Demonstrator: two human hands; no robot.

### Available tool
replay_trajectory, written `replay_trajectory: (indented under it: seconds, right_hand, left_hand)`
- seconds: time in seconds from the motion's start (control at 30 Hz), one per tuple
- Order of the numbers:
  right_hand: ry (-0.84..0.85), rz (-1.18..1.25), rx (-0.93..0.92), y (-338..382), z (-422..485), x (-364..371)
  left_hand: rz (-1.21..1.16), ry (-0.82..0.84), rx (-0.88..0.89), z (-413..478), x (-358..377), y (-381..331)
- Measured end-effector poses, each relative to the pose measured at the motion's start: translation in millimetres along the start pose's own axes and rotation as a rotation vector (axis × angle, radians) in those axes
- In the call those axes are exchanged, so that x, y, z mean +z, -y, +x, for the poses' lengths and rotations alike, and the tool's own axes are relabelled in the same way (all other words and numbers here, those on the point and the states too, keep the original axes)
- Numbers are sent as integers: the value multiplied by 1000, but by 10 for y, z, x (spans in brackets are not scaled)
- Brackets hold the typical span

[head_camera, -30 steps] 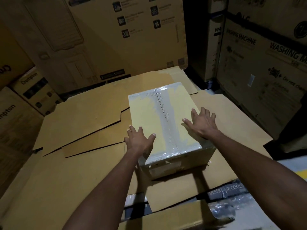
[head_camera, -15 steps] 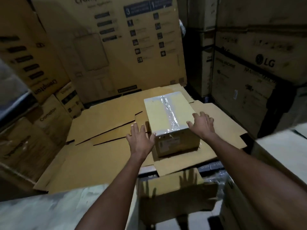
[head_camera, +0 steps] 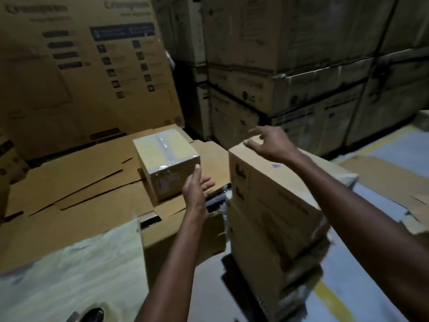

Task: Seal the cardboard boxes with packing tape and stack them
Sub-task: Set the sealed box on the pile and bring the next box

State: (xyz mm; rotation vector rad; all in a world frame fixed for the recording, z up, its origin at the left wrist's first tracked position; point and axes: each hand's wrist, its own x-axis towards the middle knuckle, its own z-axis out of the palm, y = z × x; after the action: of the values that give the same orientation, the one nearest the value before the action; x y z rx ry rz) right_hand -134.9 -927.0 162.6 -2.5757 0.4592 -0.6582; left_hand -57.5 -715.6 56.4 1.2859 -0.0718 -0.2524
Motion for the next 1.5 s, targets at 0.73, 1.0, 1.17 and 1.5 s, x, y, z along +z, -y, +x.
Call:
replay_trajectory:
  seconds: [0.73,1.0,1.17,1.5]
  right_hand:
    - [-273,458,267,-2814,-1285,-751]
    - [82,175,164,-3201,-561,-684]
    - [264,104,169,-3306,-289,-532]
    - [477,37,193,-3179,-120,-337]
  left_hand:
    - [755,-65,309,-973,1970,1201]
    - [924,-261,231,-763,2346,1245]
    - [914,-295,104,-758,2508,1309]
    - [741,-126,-70,-753,2631,1494]
